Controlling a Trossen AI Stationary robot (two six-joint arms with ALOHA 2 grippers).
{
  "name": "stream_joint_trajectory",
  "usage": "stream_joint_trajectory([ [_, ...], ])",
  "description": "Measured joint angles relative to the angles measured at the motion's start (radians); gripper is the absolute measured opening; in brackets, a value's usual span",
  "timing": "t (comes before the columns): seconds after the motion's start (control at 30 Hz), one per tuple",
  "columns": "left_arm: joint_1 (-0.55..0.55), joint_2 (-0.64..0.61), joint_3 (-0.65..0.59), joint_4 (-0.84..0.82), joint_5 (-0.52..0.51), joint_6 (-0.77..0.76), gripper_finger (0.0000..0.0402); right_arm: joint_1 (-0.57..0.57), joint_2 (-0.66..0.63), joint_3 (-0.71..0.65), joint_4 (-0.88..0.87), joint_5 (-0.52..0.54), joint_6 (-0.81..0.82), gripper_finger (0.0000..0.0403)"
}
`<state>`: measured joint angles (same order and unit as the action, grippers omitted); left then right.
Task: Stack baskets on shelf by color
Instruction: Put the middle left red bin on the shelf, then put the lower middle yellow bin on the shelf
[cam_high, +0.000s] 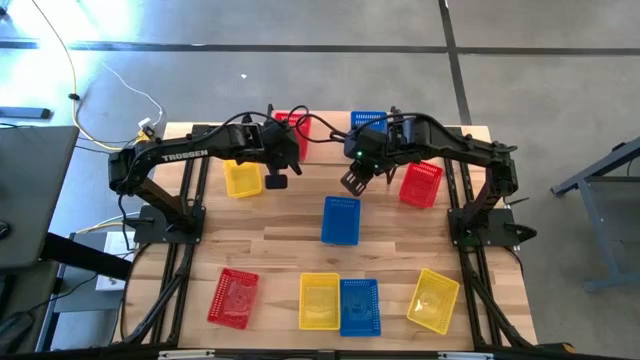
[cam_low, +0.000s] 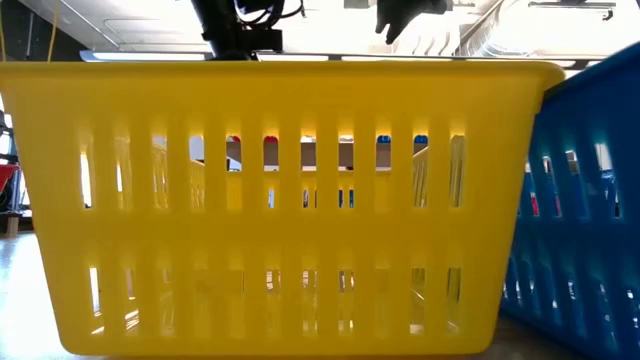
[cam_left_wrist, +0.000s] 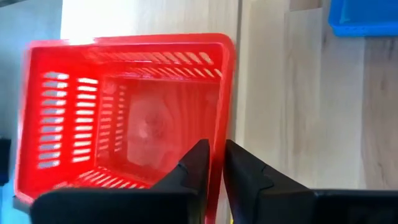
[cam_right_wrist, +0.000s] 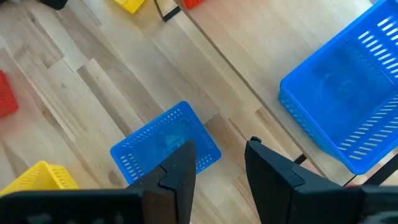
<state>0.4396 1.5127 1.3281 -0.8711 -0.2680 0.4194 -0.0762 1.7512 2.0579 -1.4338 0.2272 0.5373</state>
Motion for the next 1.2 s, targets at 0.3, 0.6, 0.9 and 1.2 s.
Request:
stream_joint_trajectory([
  [0.3,-0.002,0.000,0.001,0.007,-0.012,-0.040,0.0091,0.012,0.000,0.000,0.000,0.000,-0.020,0.0124],
  [0.6,-0.002,-0.001,0.100,0.005,0.007,-0.101,0.0141,0.012,0.000,0.000,0.000,0.001,-0.087,0.0124],
  [0.9,-0.009,-0.002,0.240,-0.114,0.093,-0.163,0.0150,0.011,0.000,0.000,0.000,-0.023,-0.154,0.0124],
  [1.2,-0.042,-0.069,0.334,-0.306,0.202,-0.294,0.0147,0.031,0.000,0.000,0.012,-0.244,-0.206,0.0124],
])
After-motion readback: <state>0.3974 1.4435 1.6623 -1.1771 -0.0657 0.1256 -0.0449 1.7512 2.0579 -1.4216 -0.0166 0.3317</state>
